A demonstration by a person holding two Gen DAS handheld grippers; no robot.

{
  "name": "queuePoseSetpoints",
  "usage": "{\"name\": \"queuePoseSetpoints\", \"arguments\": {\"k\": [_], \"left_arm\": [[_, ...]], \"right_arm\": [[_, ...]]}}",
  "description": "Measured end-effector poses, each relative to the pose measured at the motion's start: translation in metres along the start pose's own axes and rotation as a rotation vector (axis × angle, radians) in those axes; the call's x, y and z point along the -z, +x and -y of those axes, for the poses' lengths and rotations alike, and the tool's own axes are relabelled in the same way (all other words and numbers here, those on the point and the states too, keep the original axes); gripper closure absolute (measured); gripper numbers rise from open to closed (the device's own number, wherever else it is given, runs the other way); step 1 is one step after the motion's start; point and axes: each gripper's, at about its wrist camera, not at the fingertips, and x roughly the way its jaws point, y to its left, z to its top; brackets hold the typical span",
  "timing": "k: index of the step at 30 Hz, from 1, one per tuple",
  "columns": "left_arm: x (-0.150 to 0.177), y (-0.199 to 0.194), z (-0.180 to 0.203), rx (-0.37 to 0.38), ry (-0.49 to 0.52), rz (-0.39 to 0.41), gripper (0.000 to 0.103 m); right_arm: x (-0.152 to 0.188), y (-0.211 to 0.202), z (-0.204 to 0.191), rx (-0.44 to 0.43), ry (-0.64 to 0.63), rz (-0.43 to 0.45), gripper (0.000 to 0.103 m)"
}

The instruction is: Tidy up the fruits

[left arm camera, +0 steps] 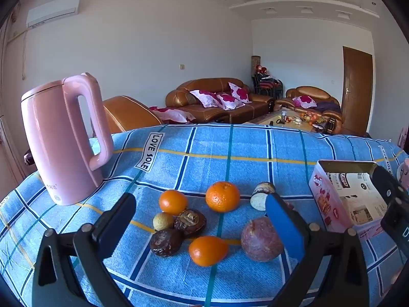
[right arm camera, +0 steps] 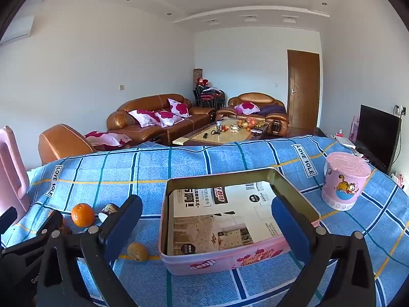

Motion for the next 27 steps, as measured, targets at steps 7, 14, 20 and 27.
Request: {"name": "queuePoseSetpoints", "arguments": {"k": [7,14,20,27], "left_arm": [[0.0022,-0.0050,0.0037,0.005,-0.002,-0.004,0.000],[0.0047,0.0009,-0.0011,0.005,-0.015,-0.025,0.000],[0.0035,0.0008,-0.0008,0.010,-0.007,-0.027,0.000],[0.0032,0.0013,-0.0005,0.010,-0.008,-0.029,0.000]], "right_arm": [[-0.0002,0.0008,-0.0015,0.006,-0.002,-0.005,0.001],[0.0006,0.0023,-0.0007,-0.001,0.001,-0.007,0.001],[0.0003,0.0020,-0.0011,0.000,-0.001,-0.010,0.001],[0.0011,0.0048,-0.0017,-0.001,-0.001,-0.013,0.001]]}}
